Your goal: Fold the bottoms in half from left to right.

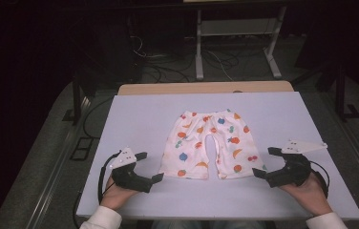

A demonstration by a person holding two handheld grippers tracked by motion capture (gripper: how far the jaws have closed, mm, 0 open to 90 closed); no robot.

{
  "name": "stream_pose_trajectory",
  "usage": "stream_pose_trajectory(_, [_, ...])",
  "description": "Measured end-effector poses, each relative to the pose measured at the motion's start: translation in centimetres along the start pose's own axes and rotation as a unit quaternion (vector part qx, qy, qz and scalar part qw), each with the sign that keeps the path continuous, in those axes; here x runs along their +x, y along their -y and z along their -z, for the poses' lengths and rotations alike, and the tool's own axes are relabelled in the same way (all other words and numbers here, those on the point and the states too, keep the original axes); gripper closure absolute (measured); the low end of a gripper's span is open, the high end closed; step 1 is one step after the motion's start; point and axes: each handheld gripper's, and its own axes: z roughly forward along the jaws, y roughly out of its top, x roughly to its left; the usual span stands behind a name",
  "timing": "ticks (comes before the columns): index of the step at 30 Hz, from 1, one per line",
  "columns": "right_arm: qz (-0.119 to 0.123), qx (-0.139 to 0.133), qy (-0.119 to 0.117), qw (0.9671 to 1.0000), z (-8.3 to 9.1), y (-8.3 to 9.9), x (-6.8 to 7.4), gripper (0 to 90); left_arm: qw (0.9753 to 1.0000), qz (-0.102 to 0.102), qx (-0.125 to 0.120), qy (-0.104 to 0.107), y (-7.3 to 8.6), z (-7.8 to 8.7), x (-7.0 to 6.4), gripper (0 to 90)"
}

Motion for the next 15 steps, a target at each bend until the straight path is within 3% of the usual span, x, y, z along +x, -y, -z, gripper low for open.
stream_pose_trajectory(15, [0.006, 0.02, -0.008, 0.9997, -1.2, -2.2, -0.1, 0.0, 1.0, 0.001, 0.0, 0.0, 0.0, 0.0, 0.1, 0.0])
